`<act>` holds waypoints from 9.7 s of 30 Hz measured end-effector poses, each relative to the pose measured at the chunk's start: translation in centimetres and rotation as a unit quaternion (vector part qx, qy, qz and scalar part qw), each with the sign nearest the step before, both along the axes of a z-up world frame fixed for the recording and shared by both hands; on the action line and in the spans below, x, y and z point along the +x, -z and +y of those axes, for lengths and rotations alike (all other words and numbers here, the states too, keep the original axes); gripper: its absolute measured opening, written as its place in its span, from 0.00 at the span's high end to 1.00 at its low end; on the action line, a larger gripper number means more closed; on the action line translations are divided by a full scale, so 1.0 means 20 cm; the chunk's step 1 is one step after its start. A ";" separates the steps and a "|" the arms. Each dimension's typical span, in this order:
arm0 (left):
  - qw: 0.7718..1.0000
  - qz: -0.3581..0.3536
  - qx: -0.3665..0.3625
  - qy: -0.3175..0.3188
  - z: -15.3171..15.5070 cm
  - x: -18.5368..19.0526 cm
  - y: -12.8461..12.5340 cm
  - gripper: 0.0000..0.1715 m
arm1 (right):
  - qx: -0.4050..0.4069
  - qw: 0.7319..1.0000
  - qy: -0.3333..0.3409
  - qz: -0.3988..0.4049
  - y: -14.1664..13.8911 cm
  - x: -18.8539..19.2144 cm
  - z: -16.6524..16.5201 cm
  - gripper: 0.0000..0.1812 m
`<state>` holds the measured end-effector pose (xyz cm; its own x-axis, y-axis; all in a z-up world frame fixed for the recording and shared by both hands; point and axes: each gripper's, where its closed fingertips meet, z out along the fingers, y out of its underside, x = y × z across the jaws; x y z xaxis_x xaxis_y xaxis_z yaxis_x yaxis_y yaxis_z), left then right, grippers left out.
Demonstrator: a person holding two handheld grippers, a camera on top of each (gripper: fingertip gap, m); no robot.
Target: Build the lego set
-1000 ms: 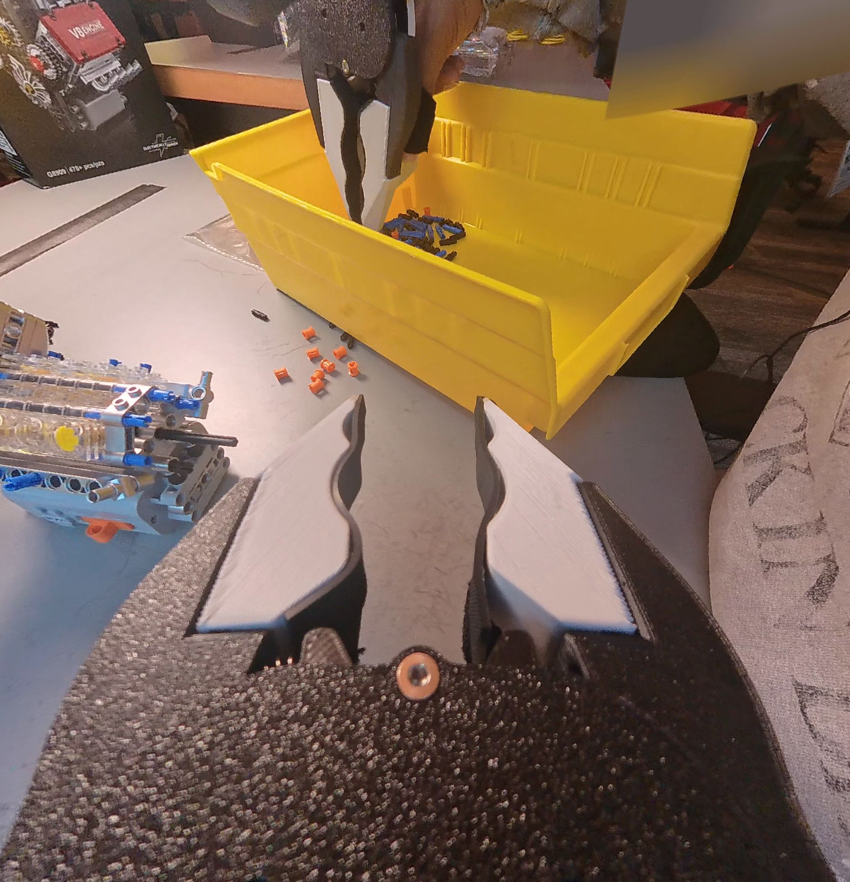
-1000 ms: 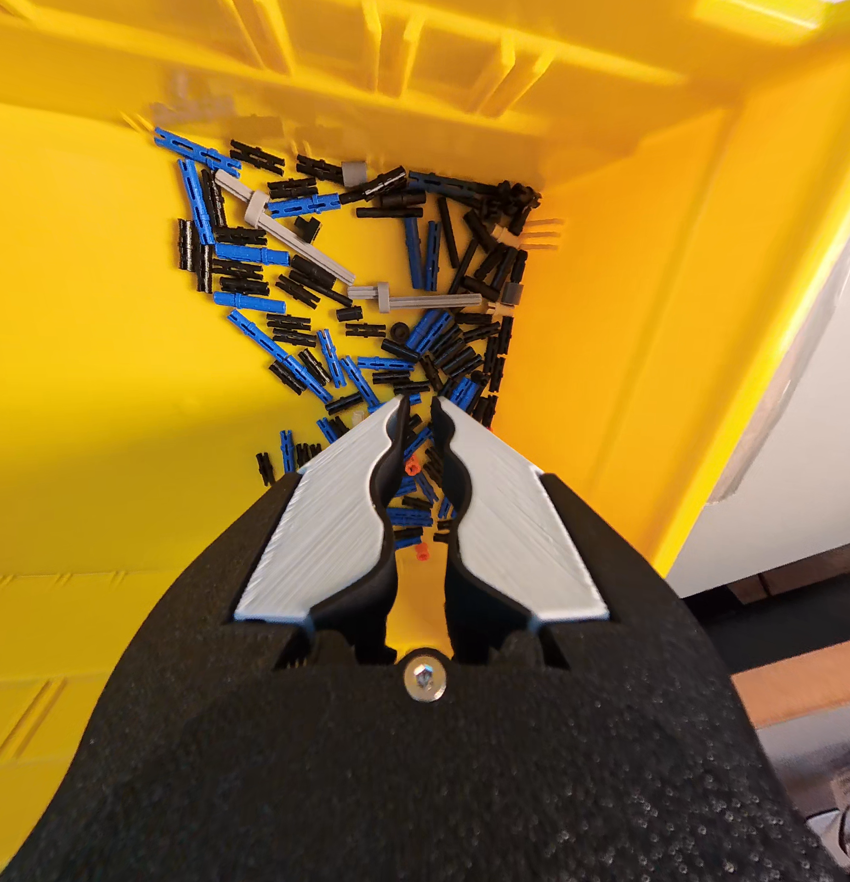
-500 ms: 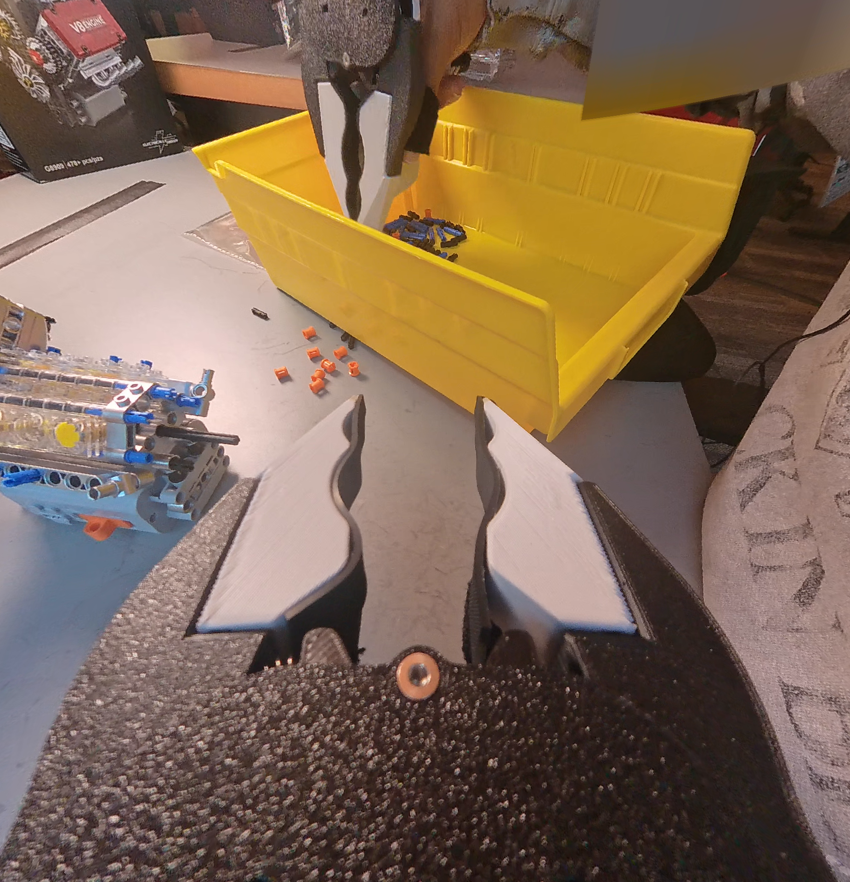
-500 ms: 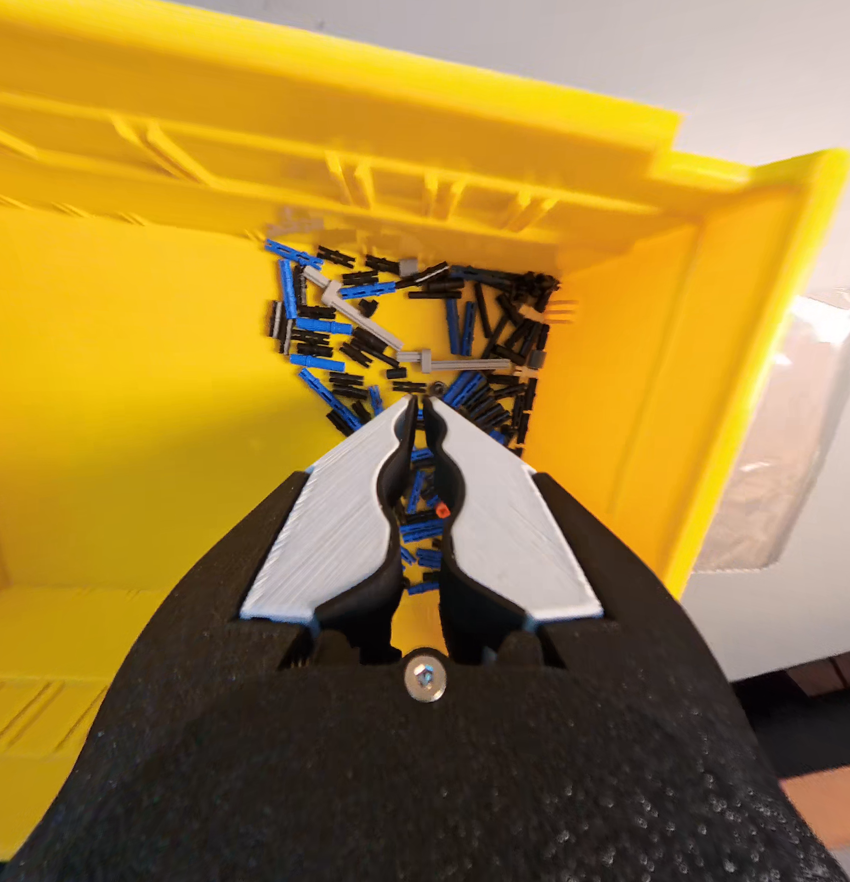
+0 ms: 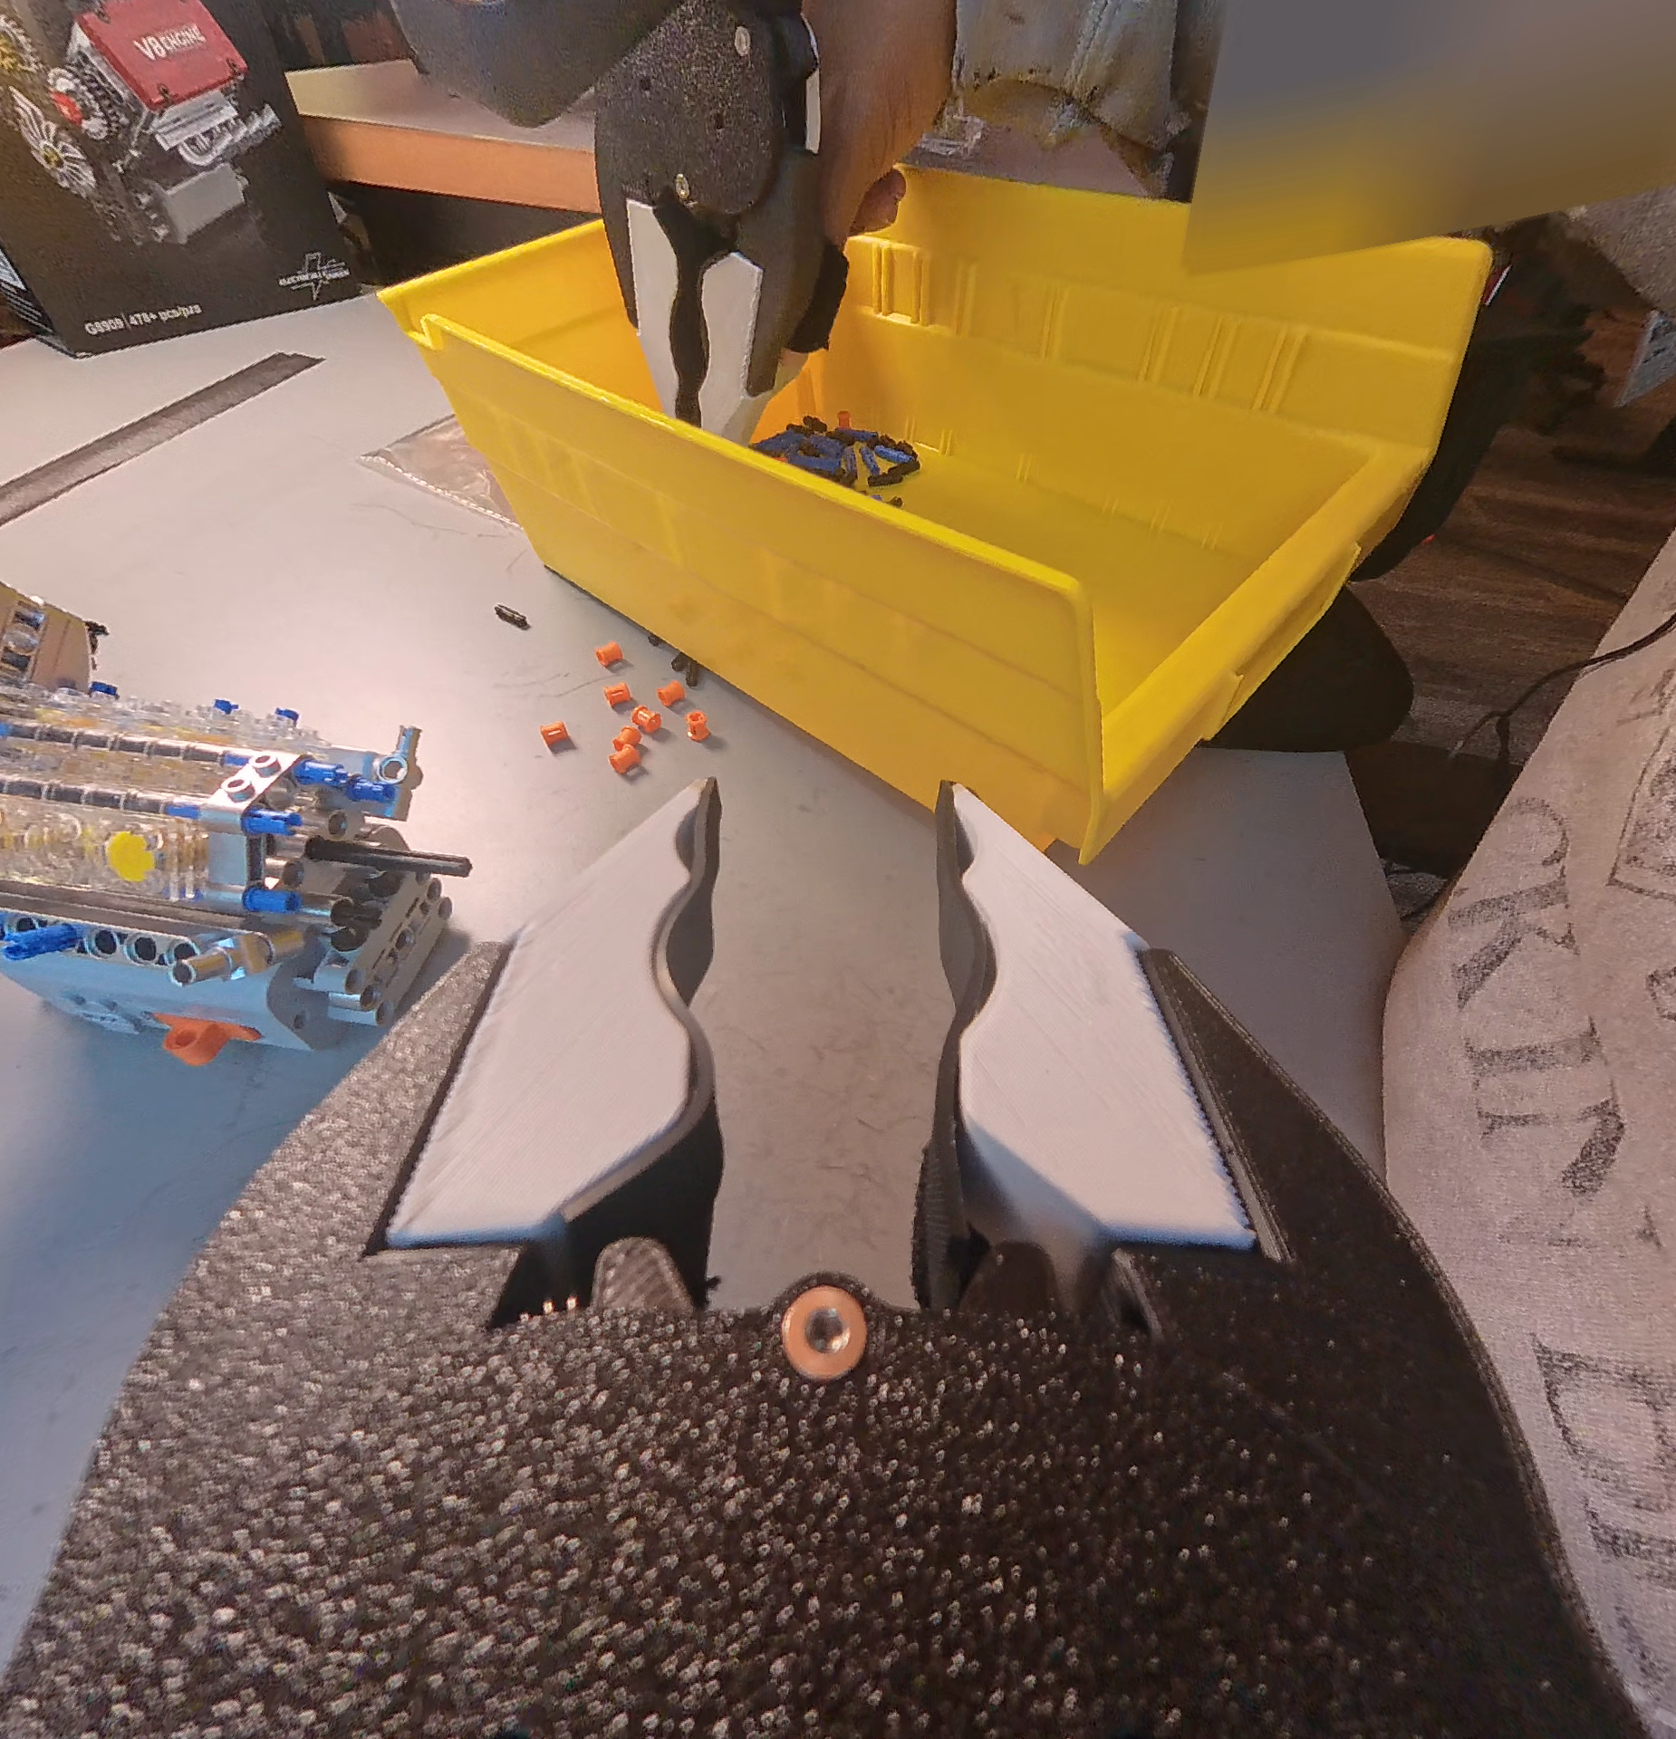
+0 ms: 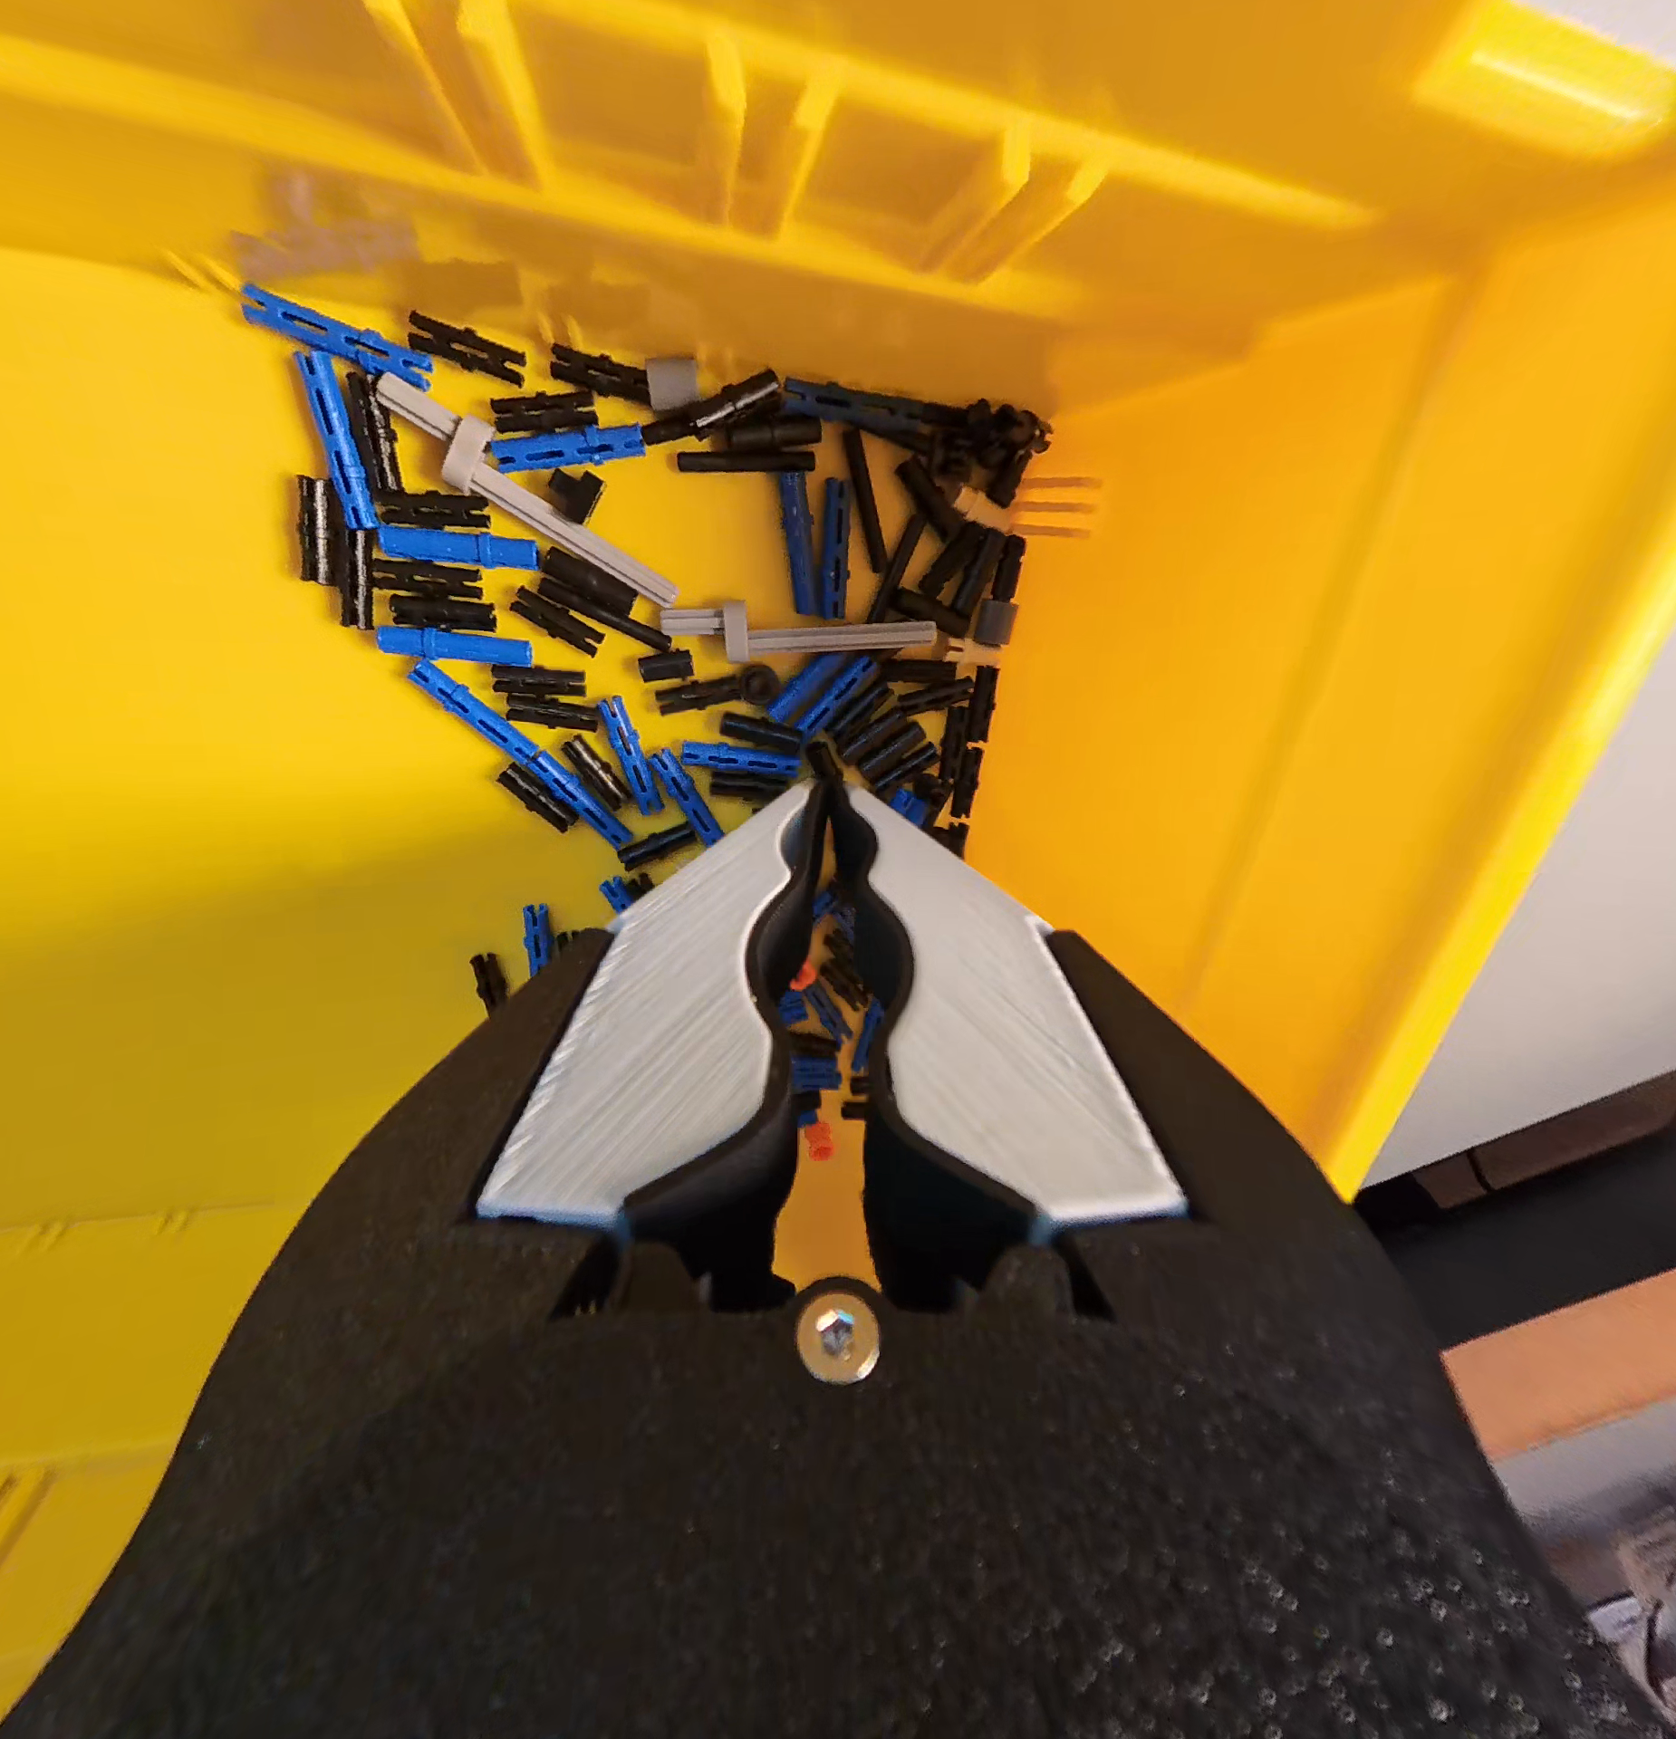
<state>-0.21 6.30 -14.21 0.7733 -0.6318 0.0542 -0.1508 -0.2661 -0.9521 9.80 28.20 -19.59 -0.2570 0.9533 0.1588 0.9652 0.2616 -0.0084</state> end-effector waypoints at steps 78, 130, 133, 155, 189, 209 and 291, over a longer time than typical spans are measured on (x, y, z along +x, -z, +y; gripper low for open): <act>0.998 0.038 0.005 0.059 -0.09 0.09 0.03 0.74 | -0.077 0.967 0.224 0.097 0.04 -0.14 0.03 0.99; 0.998 0.037 -0.004 0.057 -0.09 0.07 0.04 0.75 | 0.006 0.989 -0.121 0.082 0.05 -1.23 0.12 1.00; 0.998 0.037 -0.004 0.059 -0.09 0.08 0.04 0.75 | -0.003 0.990 -0.118 0.078 0.07 -1.22 0.13 1.00; 0.997 0.039 -0.005 0.061 -0.10 0.08 0.04 0.74 | -0.071 0.978 -0.153 0.127 -0.39 -0.76 -0.15 0.96; 0.989 0.045 0.071 -0.118 0.17 0.32 -0.13 0.86 | 0.181 0.719 0.319 0.591 -0.41 0.66 -0.74 0.91; 0.951 0.120 0.128 -0.254 1.24 -0.05 -0.44 0.88 | 0.214 0.725 0.265 0.598 -0.60 0.21 0.61 0.97; 0.975 -0.015 0.033 -0.221 0.08 -0.61 -0.05 0.73 | 0.022 0.902 -0.085 0.423 -0.06 -0.56 -0.13 1.00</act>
<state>-12.39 7.97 -13.14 0.9695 -0.2399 0.0511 -0.0071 -0.2359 -0.9718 -1.36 25.56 -18.33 -0.1690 0.8995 0.4030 0.5633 0.4236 -0.7094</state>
